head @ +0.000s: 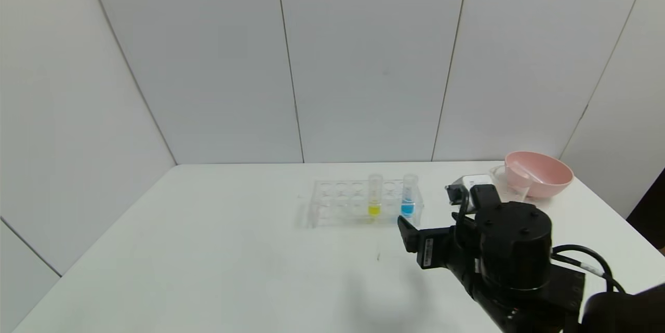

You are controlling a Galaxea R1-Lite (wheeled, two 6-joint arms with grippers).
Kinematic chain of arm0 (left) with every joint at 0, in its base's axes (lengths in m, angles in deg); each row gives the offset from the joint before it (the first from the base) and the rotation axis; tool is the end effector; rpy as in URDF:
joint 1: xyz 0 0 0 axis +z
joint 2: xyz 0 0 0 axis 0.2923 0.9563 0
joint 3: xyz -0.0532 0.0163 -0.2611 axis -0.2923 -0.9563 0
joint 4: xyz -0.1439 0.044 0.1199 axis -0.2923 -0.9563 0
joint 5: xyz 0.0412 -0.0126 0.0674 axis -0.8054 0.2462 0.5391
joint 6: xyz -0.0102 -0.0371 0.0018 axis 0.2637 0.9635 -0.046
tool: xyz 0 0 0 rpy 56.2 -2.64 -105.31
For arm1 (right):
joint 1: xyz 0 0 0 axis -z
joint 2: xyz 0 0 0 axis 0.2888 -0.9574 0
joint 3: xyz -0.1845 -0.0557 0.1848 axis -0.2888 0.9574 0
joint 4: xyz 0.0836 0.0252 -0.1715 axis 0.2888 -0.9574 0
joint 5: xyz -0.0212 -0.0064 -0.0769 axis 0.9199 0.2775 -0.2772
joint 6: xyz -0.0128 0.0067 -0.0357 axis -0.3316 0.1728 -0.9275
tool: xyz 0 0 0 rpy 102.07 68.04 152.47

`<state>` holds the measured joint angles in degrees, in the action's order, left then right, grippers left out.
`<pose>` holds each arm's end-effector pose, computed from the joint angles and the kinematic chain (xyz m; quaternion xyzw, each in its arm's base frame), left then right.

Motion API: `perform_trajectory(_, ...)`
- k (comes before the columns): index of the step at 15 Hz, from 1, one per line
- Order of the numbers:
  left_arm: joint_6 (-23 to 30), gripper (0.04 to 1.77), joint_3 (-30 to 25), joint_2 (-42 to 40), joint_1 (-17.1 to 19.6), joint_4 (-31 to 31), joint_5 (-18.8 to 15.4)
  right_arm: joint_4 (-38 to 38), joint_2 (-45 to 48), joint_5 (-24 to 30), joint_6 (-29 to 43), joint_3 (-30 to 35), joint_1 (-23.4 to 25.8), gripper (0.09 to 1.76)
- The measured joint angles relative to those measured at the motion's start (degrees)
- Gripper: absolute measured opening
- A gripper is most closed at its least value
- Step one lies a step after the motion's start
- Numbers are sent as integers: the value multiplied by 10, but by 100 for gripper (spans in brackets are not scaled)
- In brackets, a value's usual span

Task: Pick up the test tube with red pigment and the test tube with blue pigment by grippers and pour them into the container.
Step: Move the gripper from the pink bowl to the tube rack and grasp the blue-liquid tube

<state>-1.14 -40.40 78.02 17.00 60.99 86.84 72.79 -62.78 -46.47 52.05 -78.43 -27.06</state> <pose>0.0286 0.0000 0.0755 0.0000 0.0004 -0.0002 1.0000 0.2405 0.2032 0.0801 0.0465 0.1356 0.0894 0.9856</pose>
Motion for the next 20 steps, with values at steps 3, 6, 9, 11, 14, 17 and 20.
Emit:
perform_trajectory(3, 0, 176, 0, 0, 0, 0, 0, 10, -60, 0, -12, -50, 27, 170)
perform_trajectory(6, 0, 176, 0, 0, 0, 0, 0, 12, -103, 3, -40, -104, 57, 170)
perform_trajectory(9, 0, 176, 0, 0, 0, 0, 0, 8, -137, 8, -64, -156, 77, 170)
perform_trajectory(11, 0, 176, 0, 0, 0, 0, 0, 4, -158, 15, -83, -190, 88, 170)
perform_trajectory(14, 0, 176, 0, 0, 0, 0, 0, 4, -184, 17, -91, -220, 96, 170)
perform_trajectory(17, 0, 176, 0, 0, 0, 0, 0, 5, -197, 17, -92, -226, 96, 170)
perform_trajectory(20, 0, 176, 0, 0, 0, 0, 0, 5, -198, 17, -92, -227, 95, 170)
